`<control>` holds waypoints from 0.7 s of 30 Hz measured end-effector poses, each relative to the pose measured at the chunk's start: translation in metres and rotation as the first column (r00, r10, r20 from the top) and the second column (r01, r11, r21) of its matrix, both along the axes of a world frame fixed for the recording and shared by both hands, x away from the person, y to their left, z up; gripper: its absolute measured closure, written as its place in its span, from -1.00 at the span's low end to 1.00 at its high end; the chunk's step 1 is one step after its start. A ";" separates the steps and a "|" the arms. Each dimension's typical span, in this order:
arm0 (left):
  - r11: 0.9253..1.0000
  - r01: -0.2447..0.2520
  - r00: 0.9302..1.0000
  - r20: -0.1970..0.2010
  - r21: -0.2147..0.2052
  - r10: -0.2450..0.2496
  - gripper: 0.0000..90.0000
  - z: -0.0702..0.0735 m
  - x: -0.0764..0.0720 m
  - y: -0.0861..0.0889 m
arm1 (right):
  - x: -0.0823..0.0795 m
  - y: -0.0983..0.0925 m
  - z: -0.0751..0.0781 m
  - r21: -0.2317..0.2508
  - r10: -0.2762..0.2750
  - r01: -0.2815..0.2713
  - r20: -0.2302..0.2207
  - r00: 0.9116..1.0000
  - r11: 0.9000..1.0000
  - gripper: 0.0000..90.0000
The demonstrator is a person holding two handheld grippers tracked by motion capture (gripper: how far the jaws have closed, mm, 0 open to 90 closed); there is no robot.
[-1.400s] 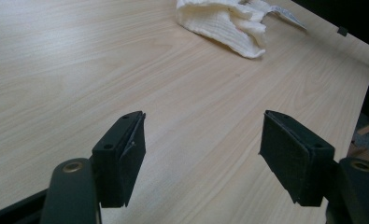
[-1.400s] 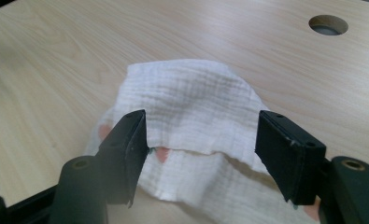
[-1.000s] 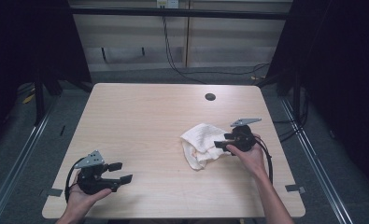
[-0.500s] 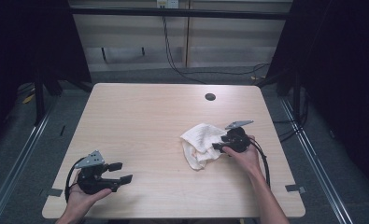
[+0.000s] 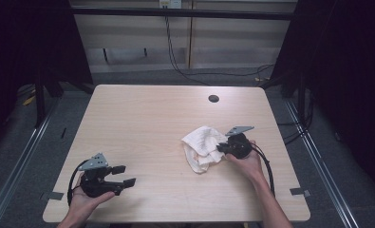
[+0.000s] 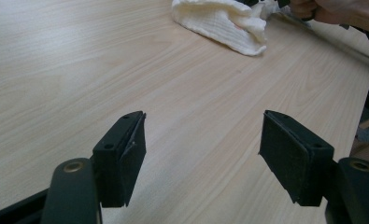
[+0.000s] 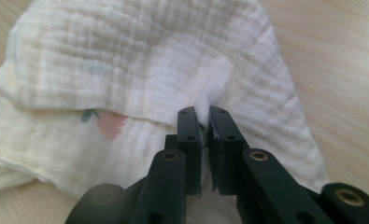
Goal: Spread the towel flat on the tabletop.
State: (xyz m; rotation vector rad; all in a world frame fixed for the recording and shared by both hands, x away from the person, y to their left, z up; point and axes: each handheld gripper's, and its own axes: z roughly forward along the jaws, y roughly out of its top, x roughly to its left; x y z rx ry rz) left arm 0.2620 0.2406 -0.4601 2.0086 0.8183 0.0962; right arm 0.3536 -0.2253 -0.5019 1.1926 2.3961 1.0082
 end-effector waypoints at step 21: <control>1.000 0.008 1.000 -0.018 -0.002 -0.008 -0.31 -0.001 0.001 0.001 | -0.016 0.038 -0.003 0.096 0.138 -0.135 -0.023 0.990 0.986 0.92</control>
